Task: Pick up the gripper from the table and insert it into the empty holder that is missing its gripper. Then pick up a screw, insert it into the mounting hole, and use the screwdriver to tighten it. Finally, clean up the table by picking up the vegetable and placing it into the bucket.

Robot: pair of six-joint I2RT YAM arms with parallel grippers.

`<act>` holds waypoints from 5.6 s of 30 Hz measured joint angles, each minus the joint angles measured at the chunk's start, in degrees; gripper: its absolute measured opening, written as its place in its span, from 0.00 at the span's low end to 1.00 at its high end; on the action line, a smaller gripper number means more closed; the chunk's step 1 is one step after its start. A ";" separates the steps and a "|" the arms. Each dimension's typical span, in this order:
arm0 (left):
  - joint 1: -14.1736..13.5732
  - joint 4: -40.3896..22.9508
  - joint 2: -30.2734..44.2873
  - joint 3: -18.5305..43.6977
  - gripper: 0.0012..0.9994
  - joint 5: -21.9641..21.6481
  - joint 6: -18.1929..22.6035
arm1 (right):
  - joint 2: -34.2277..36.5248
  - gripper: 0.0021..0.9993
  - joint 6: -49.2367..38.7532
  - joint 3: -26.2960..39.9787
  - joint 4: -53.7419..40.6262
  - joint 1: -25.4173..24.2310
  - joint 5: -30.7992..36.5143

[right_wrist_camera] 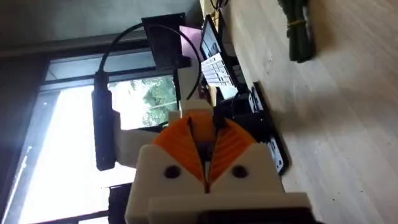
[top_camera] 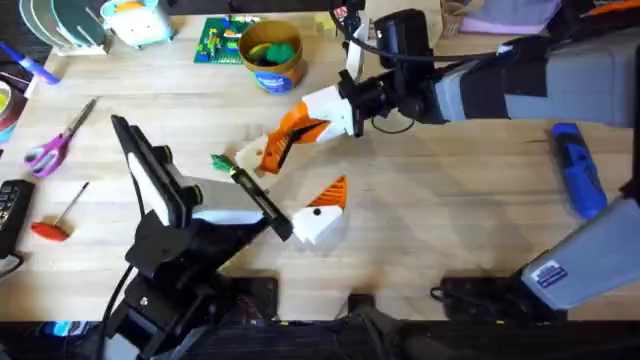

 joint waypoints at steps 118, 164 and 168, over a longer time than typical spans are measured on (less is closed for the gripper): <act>-0.28 1.90 0.27 -0.04 0.99 -7.67 1.05 | -1.17 0.48 4.26 0.10 6.49 4.92 0.69; -0.28 2.20 0.27 -0.04 0.99 -11.68 1.29 | -1.17 0.01 6.61 0.10 8.99 3.82 4.68; -0.28 2.16 0.25 -0.04 0.99 -12.70 1.29 | -1.17 0.01 7.34 0.10 9.22 4.53 5.41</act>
